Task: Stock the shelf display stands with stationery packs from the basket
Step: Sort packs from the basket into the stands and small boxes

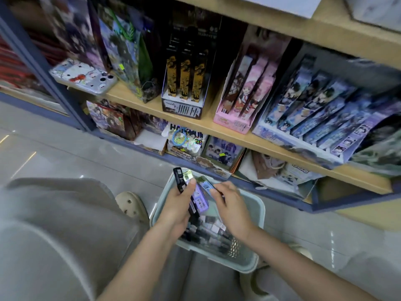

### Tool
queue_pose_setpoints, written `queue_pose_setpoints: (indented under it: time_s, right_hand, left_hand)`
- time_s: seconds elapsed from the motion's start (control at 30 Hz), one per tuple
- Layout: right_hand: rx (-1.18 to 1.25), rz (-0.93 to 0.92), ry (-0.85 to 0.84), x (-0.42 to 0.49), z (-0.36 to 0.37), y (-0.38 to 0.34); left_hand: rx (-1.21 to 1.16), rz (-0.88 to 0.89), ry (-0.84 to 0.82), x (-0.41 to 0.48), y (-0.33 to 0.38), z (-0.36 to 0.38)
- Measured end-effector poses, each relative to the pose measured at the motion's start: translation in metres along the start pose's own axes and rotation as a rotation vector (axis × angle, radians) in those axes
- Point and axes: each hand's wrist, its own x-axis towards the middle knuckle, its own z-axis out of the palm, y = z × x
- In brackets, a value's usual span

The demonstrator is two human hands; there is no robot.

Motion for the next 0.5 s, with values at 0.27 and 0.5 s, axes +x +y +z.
queue_pose_setpoints:
  time_s: [0.27, 0.5]
  right_hand:
    - [-0.016, -0.057, 0.129, -0.022, -0.104, -0.036]
    - [-0.021, -0.161, 0.442, -0.04, -0.22, -0.073]
  left_hand:
    - [0.099, 0.085, -0.211, -0.045, 0.045, 0.045]
    - [0.24, 0.169, -0.365, -0.084, 0.086, 0.097]
